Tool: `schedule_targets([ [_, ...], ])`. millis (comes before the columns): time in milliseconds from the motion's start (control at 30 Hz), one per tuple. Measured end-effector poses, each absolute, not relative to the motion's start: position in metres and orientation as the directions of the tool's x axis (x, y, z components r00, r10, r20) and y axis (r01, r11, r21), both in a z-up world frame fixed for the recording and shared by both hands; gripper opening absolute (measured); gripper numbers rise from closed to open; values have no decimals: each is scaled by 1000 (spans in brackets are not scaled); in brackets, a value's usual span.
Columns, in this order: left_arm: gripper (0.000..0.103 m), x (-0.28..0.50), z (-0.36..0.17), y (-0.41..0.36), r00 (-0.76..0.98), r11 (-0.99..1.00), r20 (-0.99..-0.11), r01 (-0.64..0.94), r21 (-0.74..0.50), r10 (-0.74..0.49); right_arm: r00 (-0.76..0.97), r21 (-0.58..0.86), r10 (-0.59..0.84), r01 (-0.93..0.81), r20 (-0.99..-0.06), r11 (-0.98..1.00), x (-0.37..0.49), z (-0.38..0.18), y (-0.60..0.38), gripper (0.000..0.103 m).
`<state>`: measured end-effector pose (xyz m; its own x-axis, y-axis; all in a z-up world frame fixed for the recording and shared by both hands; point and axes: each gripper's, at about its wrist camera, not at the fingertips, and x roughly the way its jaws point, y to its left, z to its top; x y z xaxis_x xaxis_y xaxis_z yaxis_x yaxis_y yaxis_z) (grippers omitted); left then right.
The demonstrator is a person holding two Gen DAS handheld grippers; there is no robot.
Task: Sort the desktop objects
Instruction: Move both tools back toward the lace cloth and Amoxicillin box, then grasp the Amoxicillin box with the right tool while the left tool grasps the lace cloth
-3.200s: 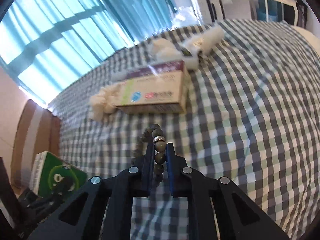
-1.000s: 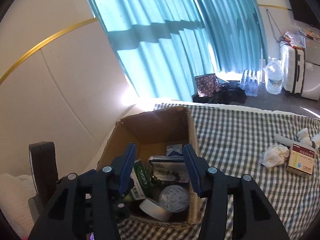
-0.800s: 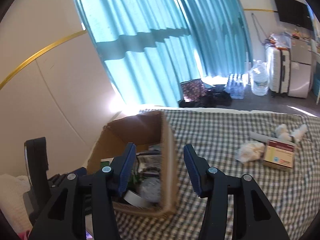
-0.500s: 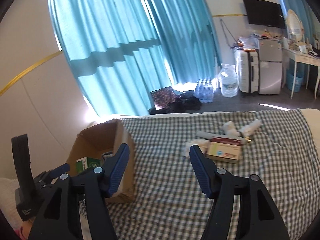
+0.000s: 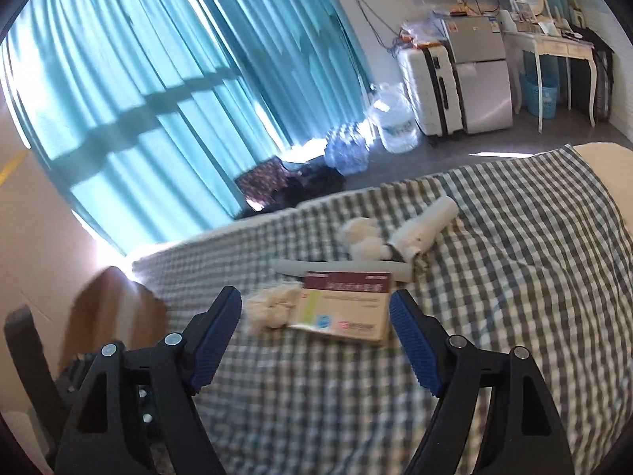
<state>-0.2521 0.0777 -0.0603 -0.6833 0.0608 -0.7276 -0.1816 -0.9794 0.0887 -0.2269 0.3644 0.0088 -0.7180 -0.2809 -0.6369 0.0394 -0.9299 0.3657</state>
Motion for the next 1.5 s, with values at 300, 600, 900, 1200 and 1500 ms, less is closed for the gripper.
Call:
schedule_targets([
  [300, 103, -327, -139, 77, -677, -957, -733, -250, 149, 63, -670, 33, -318, 401, -670, -915, -264, -33, 354, 78],
  [600, 103, -330, -154, 77, -635, -961, -757, -276, 36, 154, -616, 68, -344, 425, -709, -903, -282, -67, 338, 78],
  [900, 103, -327, -167, 82, -607, -951, -768, -310, -7, 204, -552, 339, -409, 231, -727, -912, -297, -92, 367, 78],
  [1200, 103, -325, -167, 86, -619, -955, -767, -296, 27, 170, -532, 629, -580, 110, -617, -770, -288, -111, 400, 61],
  [1500, 103, -324, -170, 81, -623, -955, -764, -295, 31, 168, -506, 766, -663, 6, -552, -643, -294, -136, 413, 62],
])
